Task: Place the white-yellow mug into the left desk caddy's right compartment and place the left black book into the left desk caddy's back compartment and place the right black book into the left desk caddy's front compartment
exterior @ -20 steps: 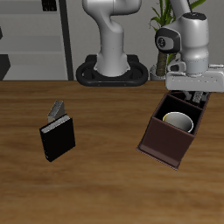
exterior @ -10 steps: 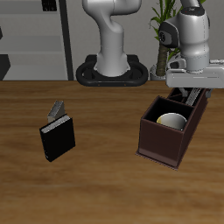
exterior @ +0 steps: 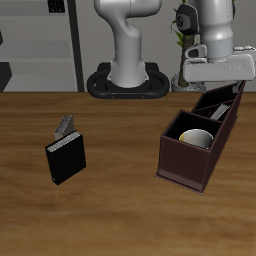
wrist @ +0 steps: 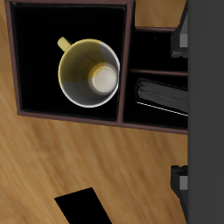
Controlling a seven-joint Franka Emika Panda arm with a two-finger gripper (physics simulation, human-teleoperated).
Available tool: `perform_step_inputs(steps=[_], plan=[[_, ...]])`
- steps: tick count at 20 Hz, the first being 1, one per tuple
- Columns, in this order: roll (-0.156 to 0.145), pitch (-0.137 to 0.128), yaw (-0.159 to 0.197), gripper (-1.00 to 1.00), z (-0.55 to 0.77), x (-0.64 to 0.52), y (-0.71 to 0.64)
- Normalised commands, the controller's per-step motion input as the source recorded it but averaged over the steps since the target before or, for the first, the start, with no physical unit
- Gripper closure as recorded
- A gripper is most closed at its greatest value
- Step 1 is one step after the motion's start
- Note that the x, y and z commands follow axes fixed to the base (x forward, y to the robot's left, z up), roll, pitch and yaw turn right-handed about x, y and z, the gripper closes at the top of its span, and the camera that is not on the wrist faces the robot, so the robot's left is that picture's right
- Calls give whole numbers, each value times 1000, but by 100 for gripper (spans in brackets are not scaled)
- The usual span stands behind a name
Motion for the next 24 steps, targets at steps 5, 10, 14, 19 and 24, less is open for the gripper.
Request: perform_step_inputs(steps=[5,10,14,19,24], plan=[[-34,-13,39,-100,273,-20,-281],[-66,-13,54,-100,352,103,-506],[-70,-4,58,-100,136,93,-515],[-22,50,29,-100,-20,104,-532],[-37,14,80,-100,42,-5,-536]])
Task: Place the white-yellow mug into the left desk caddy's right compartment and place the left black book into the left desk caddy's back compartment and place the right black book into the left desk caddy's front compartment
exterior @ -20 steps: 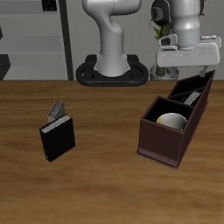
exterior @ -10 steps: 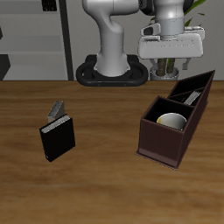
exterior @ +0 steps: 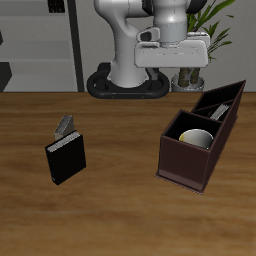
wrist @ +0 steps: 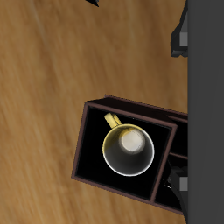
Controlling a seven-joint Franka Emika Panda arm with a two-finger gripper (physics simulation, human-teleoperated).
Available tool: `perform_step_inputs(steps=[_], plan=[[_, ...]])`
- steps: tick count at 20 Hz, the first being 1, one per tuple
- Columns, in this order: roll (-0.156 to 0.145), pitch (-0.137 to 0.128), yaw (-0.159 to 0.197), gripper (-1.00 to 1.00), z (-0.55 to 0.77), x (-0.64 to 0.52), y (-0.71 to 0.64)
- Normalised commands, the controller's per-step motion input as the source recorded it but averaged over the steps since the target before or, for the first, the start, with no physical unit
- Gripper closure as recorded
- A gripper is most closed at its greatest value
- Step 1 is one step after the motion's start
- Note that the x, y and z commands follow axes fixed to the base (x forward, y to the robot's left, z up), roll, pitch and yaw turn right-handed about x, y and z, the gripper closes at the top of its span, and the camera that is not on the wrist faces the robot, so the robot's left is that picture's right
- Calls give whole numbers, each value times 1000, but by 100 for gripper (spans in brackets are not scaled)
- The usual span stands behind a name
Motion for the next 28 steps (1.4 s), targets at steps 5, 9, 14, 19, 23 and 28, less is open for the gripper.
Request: perform_step_inputs(steps=[5,9,14,19,23,28], plan=[[-71,13,5,-100,192,189,-730],[-64,32,49,-100,207,399,-921],[-78,47,16,-100,-89,265,-719],[-86,-19,-25,-100,50,99,-470],[-58,8,-40,-100,65,83,-284],[-29,21,-40,-100,87,112,-413]])
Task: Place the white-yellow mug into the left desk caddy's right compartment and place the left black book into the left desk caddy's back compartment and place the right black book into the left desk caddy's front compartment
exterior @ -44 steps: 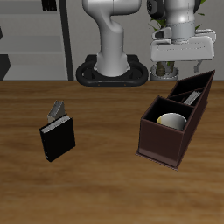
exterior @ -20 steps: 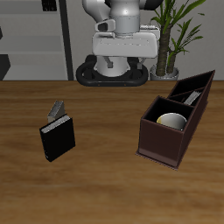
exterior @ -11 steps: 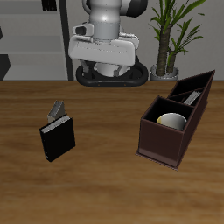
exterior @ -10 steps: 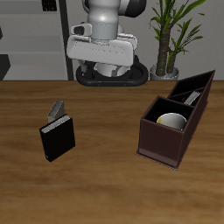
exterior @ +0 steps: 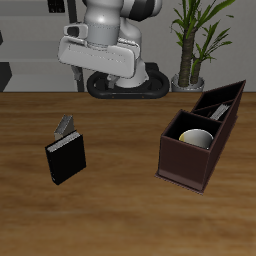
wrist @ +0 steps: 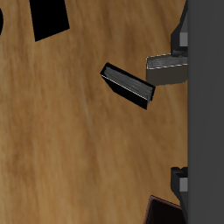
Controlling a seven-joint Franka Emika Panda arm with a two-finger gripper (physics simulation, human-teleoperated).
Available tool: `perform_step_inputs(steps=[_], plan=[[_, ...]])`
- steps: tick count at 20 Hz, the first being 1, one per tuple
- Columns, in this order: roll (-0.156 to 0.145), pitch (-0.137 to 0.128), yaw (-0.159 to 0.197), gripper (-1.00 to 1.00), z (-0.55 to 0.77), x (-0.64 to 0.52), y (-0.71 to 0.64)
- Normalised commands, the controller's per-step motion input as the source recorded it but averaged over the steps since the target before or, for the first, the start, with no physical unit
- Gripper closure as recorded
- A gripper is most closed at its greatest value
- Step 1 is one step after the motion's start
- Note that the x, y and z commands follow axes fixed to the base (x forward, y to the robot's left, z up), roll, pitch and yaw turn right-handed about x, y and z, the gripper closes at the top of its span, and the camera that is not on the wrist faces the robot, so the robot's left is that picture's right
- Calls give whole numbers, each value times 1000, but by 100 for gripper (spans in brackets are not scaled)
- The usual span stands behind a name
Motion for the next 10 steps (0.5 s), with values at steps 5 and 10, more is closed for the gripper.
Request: perform_step_inputs(steps=[5,10], plan=[[50,146,-55,-100,11,335,-470],[0,86,-27,-100,-112,291,-367]])
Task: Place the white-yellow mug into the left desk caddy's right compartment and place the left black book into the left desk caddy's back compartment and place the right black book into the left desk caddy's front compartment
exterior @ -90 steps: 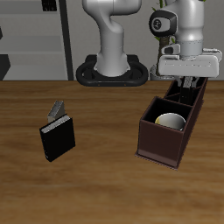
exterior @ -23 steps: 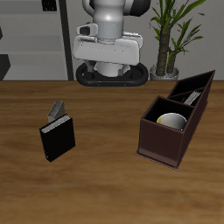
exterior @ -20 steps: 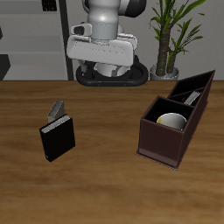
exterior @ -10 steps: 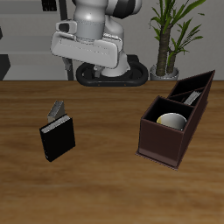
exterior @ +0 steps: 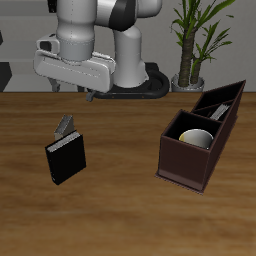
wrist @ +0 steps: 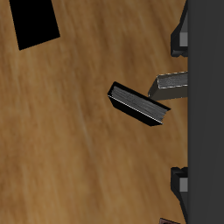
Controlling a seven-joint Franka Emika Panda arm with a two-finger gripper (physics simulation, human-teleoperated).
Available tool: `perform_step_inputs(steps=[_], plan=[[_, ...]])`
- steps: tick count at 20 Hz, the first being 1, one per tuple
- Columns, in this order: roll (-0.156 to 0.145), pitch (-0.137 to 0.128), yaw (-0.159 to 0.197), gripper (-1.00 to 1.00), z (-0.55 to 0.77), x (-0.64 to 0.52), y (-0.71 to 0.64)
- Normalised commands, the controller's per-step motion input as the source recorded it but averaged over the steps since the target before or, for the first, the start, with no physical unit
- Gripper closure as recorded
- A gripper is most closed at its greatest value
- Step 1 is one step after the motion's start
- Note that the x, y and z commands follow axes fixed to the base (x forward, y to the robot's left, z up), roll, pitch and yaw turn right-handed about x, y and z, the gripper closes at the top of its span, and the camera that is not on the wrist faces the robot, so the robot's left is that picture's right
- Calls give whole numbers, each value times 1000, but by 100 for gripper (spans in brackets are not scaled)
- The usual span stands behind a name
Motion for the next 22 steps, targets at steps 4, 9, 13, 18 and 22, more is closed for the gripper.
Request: perform_step_inputs(steps=[4,9,13,18,22], plan=[[-61,-6,-21,-100,-82,172,-390],[104,-4,-11,-100,-76,147,-120],[51,-5,-37,-100,-145,56,-178],[89,-26,-15,-100,-279,7,-58],[17,4,-73,-100,-276,61,-248]])
